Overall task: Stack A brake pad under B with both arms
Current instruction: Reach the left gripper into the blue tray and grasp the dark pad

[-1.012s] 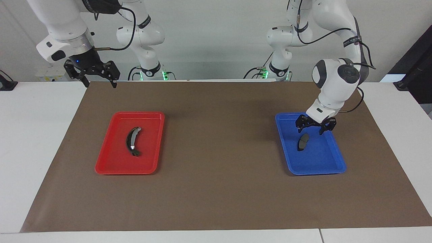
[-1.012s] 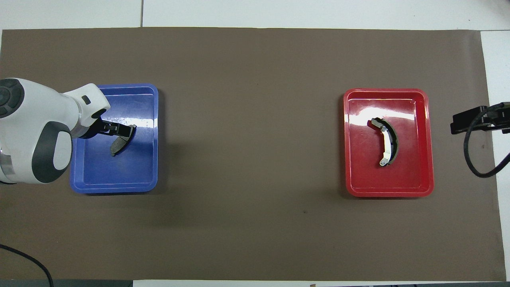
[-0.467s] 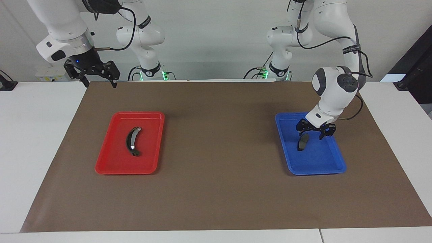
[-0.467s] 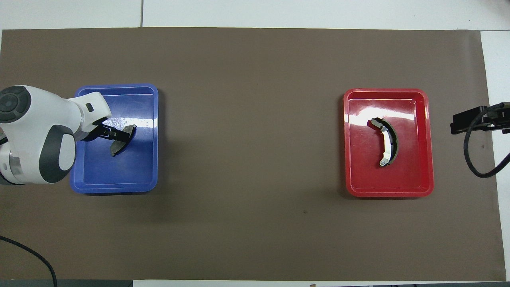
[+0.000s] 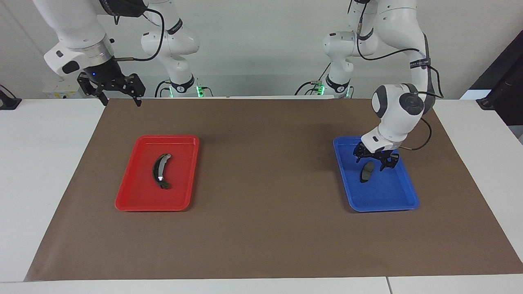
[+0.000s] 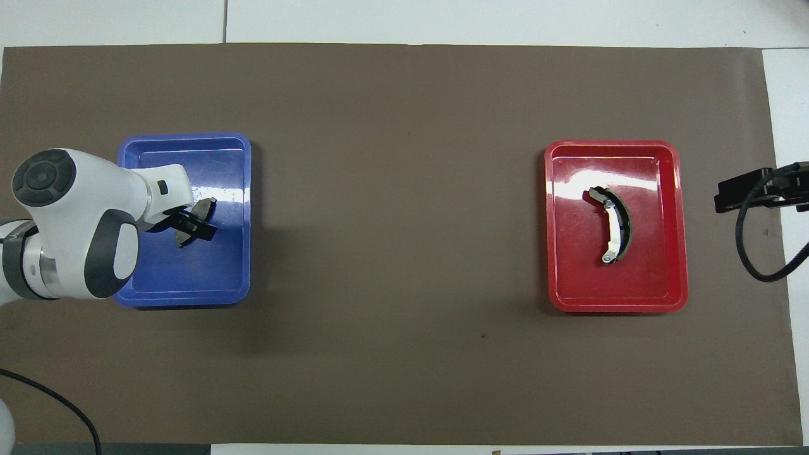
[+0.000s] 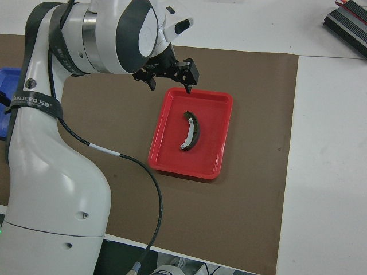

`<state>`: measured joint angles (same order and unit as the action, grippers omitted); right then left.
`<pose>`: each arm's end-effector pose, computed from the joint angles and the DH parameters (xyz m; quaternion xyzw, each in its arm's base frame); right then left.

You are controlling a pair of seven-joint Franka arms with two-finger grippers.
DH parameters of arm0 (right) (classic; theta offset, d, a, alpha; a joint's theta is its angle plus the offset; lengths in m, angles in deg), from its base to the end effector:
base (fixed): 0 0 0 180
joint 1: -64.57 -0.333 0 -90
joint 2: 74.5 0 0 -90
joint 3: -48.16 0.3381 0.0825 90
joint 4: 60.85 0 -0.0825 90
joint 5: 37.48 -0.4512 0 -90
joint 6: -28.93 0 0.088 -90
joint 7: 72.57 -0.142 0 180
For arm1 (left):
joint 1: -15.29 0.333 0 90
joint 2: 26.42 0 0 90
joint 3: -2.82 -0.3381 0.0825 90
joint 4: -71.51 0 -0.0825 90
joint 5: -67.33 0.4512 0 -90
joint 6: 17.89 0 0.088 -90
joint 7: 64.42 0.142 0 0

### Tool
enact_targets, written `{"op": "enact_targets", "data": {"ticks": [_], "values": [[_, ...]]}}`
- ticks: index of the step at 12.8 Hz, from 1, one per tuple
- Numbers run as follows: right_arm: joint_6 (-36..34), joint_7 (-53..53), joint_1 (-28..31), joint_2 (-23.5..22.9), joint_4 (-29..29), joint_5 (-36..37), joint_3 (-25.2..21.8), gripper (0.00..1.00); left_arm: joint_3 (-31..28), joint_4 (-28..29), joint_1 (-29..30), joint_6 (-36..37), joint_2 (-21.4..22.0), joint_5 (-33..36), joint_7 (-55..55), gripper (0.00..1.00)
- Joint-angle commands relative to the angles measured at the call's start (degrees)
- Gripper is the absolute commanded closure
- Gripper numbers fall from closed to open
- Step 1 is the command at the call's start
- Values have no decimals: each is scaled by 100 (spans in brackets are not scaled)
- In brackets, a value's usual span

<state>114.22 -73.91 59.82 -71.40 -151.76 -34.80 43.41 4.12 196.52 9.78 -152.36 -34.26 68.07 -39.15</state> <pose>0.5935 -0.0082 0.6290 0.9994 -0.0130 -0.0218 0.0214 0.6025 -0.0715 0.2709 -0.9598 0.2804 -0.0135 0.0054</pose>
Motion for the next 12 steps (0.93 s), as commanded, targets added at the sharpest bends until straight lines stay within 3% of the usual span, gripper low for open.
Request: {"op": "enact_targets", "data": {"ticks": [1,7,8,10,11,12], "values": [[-57,73,79,-20,30,-75,18,0,-51,199,50,-517,-225,-39,599,3],[-57,73,79,-11,30,-75,18,0,-51,199,130,-501,-341,-39,971,6],[-57,73,88,-11,21,-75,18,0,-51,199,121,-501,-341,-39,989,24],[-57,73,88,-11,21,-75,18,0,-51,138,86,-501,-350,-39,1260,73],[-57,73,97,-11,21,-75,18,0,-51,129,86,-501,-350,-39,1305,89],[-57,73,97,-11,3,-75,18,0,-51,85,68,-483,-332,-39,1297,98]]}}
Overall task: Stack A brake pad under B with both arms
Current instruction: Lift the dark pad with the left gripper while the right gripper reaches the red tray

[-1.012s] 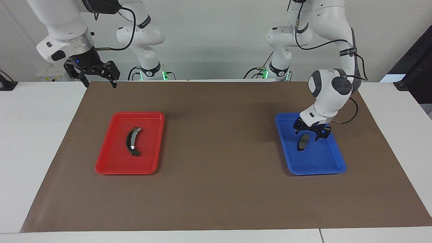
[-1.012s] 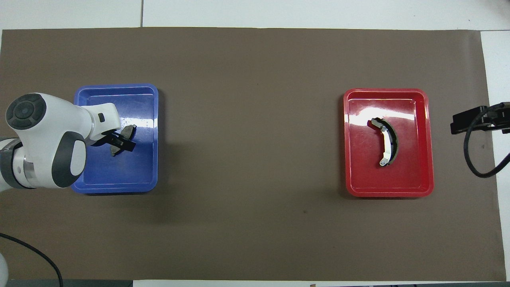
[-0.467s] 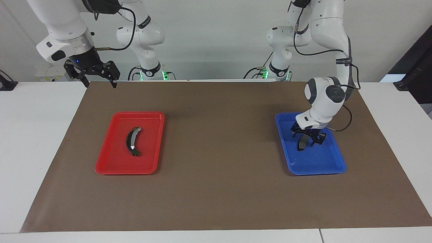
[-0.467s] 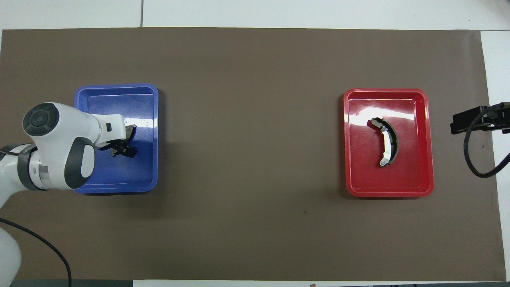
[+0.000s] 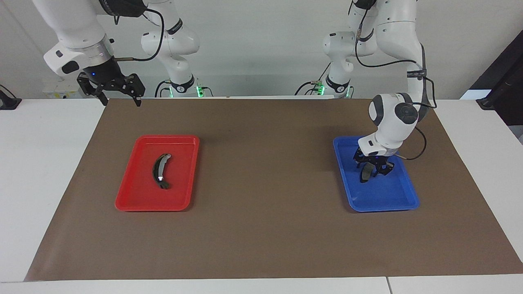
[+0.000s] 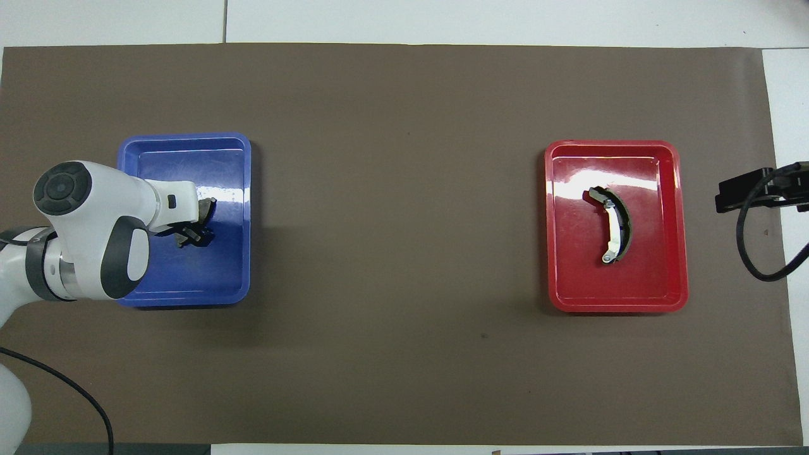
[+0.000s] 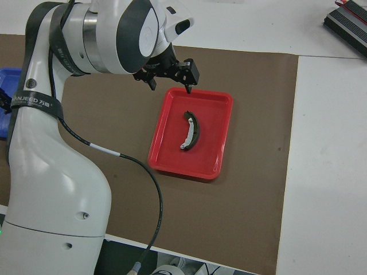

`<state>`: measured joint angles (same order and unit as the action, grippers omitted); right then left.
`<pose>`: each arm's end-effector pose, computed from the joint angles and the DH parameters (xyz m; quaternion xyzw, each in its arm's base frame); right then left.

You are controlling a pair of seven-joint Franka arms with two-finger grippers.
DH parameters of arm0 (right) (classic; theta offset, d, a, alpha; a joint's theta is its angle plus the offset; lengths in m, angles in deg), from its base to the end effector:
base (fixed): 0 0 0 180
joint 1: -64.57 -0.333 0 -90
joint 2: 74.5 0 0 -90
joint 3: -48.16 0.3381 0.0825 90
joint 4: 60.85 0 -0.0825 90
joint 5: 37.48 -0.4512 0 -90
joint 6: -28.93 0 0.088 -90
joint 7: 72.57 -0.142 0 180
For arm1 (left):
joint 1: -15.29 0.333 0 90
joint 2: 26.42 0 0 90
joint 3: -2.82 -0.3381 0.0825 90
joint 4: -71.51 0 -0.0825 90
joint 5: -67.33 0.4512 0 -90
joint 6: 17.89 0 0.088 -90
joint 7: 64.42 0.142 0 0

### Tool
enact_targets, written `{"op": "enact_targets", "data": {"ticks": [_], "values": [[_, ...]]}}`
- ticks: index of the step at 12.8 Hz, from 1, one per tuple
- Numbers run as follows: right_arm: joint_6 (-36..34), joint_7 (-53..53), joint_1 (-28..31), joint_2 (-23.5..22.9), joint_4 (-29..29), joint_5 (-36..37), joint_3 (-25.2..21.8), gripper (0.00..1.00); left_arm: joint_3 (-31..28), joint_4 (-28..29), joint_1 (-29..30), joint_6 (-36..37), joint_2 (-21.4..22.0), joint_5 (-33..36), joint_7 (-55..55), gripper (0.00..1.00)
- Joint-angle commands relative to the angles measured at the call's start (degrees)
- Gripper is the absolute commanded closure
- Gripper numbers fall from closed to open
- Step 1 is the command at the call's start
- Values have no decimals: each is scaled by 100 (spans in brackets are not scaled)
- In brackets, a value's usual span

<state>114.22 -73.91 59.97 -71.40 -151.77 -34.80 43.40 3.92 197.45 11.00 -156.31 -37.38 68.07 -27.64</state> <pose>0.5935 -0.0099 0.6289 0.9994 -0.0144 -0.0219 0.0213 0.6029 -0.0567 0.2366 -0.9313 0.3640 -0.0121 0.0060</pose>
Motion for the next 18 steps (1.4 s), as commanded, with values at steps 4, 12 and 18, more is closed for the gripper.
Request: {"op": "enact_targets", "data": {"ticks": [4,12,18], "values": [[-57,73,108,-2,-4,-75,18,0,-32,-595,-54,744,139,-39,85,100],[565,-15,231,191,-661,-84,1,0,-14,-1978,-1167,2259,165,-83,-2914,99],[2683,405,240,96,-2683,-154,9,0,3,-1688,-2794,1030,-71,-83,-6215,99]]}}
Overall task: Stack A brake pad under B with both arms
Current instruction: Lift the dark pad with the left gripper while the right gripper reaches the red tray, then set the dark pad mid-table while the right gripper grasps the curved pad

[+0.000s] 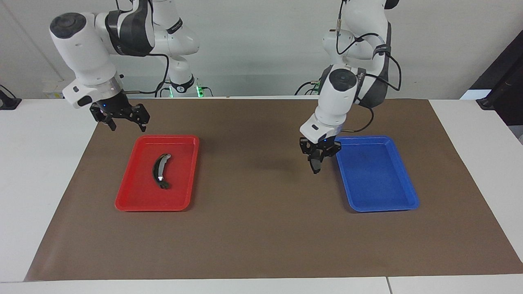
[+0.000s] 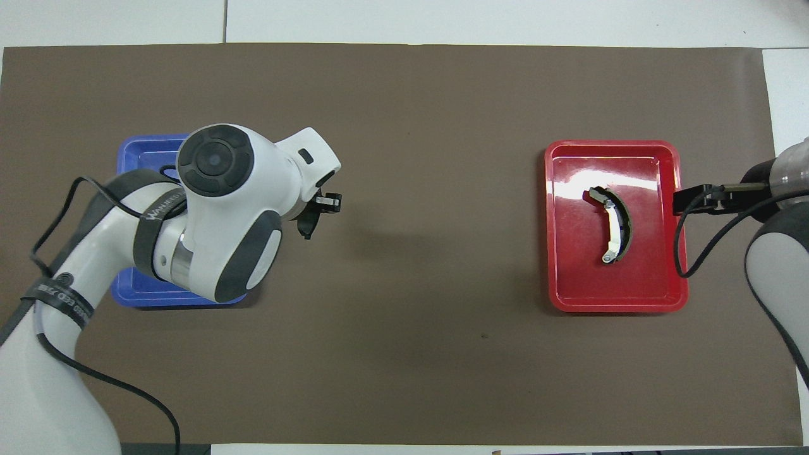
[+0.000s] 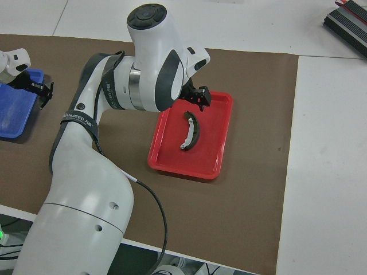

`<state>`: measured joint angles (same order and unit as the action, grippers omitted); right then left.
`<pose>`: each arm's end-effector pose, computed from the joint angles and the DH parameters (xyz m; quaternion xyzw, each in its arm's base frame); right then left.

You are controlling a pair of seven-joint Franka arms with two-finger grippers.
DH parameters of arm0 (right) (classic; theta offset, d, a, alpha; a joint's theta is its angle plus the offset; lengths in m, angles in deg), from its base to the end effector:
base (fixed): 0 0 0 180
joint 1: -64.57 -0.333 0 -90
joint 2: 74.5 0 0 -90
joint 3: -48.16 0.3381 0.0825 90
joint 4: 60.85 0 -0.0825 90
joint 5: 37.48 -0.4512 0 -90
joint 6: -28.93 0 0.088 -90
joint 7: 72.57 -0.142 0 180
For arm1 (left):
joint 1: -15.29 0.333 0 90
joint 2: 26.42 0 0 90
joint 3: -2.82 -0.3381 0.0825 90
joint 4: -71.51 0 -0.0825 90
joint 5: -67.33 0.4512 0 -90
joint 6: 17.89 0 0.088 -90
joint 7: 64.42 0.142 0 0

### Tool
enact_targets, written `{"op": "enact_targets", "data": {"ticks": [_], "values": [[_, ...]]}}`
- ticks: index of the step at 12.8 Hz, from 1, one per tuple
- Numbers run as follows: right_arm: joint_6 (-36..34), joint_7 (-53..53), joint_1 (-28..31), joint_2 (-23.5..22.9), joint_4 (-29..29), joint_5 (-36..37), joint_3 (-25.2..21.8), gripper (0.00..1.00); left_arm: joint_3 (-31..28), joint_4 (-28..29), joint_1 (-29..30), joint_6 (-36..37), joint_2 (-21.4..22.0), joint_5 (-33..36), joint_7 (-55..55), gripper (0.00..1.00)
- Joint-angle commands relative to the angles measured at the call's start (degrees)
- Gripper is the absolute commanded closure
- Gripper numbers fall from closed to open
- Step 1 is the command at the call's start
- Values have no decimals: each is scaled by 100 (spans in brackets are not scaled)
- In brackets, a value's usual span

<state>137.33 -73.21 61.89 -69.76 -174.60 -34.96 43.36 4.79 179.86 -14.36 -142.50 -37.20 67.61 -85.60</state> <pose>0.5937 -0.0274 0.4648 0.9997 -0.0169 -0.0057 0.0173 0.5793 -0.3555 0.3693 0.9946 -0.0917 0.0424 0.0223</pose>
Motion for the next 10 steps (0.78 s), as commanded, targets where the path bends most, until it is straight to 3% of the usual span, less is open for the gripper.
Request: {"op": "enact_targets", "data": {"ticks": [1,3,4,6,10], "values": [[1062,520,47,-78,-880,-199,5,0,-92,72,-573,-589,-186,-45,-648,99],[2321,697,65,-217,-1577,-199,5,0,-83,10,-787,-1002,-572,-45,-1376,99],[2648,706,65,-401,-1649,-199,5,0,-83,-51,-857,-1169,-765,-54,-1571,99],[2949,785,74,-674,-1667,-199,5,0,-92,-314,-840,-1250,-1055,-194,-1582,99],[3520,750,39,-930,-1887,-199,14,0,-101,-183,-796,-1830,-1206,-195,-1520,99]]}}
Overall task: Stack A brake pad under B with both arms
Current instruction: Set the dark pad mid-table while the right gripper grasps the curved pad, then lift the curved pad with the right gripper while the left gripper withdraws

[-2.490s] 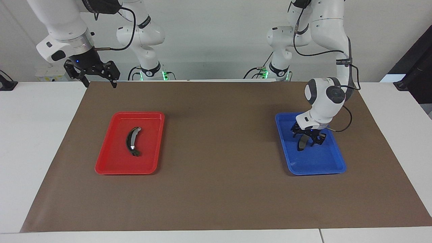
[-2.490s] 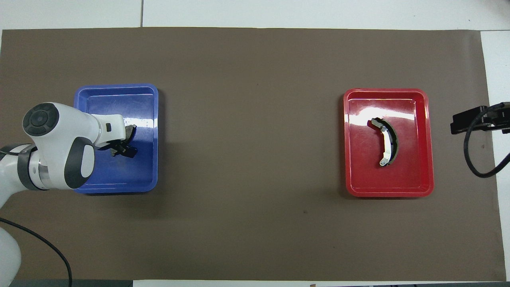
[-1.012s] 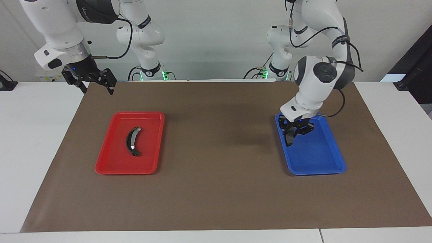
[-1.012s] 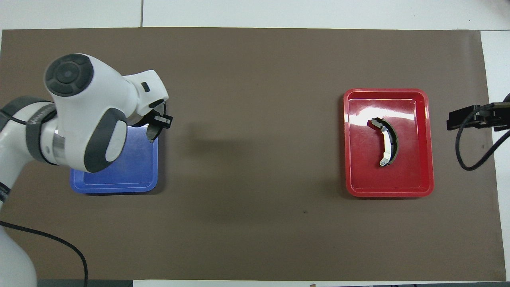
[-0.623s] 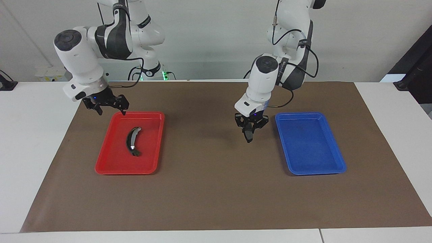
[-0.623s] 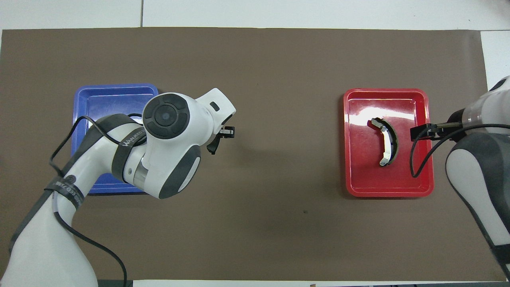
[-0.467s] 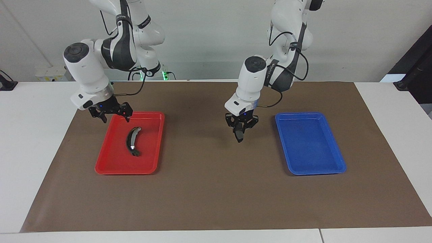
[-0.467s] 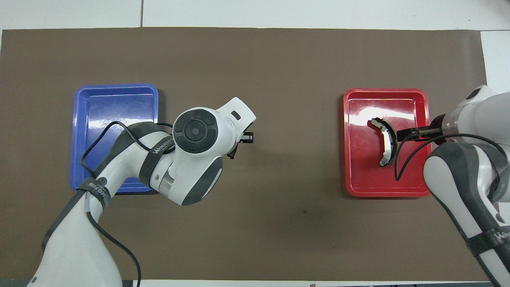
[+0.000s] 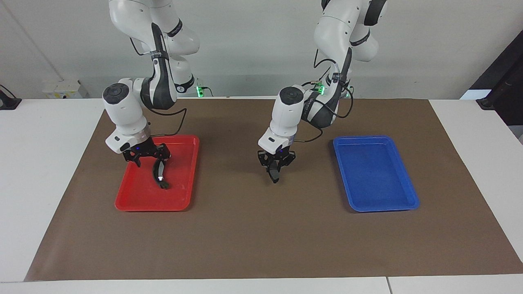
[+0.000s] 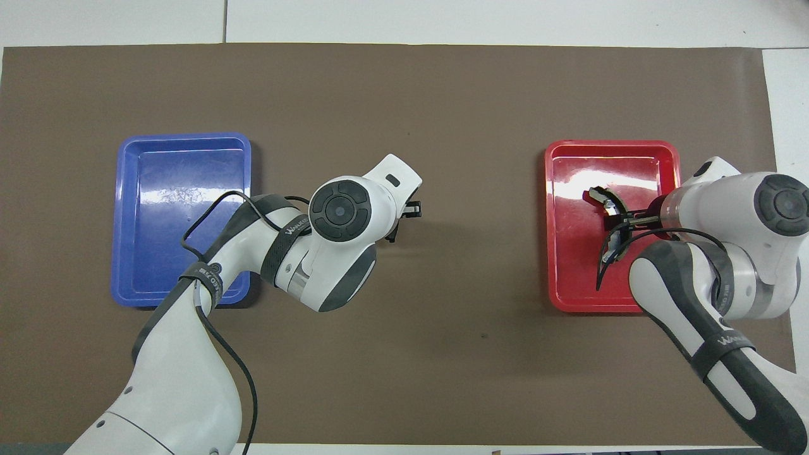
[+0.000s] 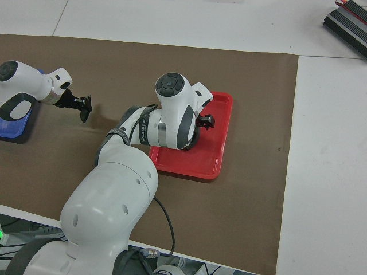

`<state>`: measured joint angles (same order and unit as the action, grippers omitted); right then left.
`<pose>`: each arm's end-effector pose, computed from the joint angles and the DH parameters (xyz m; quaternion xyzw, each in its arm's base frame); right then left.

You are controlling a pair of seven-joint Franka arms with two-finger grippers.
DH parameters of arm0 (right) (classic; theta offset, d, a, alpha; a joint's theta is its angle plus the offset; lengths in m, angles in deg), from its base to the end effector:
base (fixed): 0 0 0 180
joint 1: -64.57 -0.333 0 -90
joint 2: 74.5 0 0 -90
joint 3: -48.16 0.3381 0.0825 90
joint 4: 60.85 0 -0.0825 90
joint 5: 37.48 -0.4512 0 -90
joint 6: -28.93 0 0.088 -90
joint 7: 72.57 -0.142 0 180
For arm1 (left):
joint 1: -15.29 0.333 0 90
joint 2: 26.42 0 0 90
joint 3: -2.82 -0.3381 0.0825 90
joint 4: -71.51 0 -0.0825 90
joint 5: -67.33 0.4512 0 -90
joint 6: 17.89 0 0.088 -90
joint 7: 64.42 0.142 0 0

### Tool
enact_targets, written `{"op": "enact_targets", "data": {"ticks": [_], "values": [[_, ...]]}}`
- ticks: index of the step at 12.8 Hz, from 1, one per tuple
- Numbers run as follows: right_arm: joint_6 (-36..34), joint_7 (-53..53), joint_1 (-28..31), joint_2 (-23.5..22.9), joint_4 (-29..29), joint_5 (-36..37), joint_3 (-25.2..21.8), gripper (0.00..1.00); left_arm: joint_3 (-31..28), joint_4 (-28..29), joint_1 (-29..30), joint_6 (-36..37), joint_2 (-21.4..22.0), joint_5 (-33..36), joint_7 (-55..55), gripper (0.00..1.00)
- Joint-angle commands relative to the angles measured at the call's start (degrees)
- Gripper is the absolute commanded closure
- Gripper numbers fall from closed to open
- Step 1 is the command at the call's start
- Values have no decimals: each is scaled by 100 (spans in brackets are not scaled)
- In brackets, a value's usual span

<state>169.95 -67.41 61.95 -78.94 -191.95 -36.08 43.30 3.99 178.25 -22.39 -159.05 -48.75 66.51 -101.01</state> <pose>0.5840 -0.0236 0.2667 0.9982 0.0348 0.0471 0.0145 0.5632 -0.4532 0.2737 0.9943 -0.0134 0.0779 0.0714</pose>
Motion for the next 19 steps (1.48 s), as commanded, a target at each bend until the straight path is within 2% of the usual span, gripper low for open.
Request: {"op": "enact_targets", "data": {"ticks": [1,4,5,6,7,8,9,10,11,12,13,16,19], "values": [[303,162,50,-126,-153,-87,19,0,-12,-30,15,-279,-86,-85,30,98],[427,214,-2,-276,-153,-87,19,0,-12,-22,15,-491,-192,-85,30,91],[426,310,7,-276,-188,-87,19,0,-12,-22,24,-448,-201,-85,21,84],[426,476,24,-276,-258,-87,19,2,-21,-22,24,-404,-192,-85,12,55],[418,504,33,-276,-267,-87,19,5,-21,-30,24,-342,-175,-85,-14,37],[418,504,24,-276,-267,-87,19,8,-21,-31,33,-220,-122,-85,3,35],[409,513,24,-276,-267,-87,19,12,-30,-48,59,-27,-52,-85,12,23],[400,504,16,-268,-276,-87,19,20,-39,-31,77,79,18,-85,4,4],[391,504,7,-268,-276,-87,19,37,-56,-22,94,350,176,-94,30,1],[383,496,7,-268,-276,-87,19,65,-65,-22,164,666,342,-94,39,1],[339,469,-2,-268,-267,-87,28,97,-65,-22,287,1026,570,-85,126,1],[50,495,-11,-268,-66,-87,46,100,-74,-92,795,2282,1177,-85,1465,1],[-968,417,-20,-198,662,-87,72,100,-74,-136,1691,3171,1599,-85,3354,1]]}}
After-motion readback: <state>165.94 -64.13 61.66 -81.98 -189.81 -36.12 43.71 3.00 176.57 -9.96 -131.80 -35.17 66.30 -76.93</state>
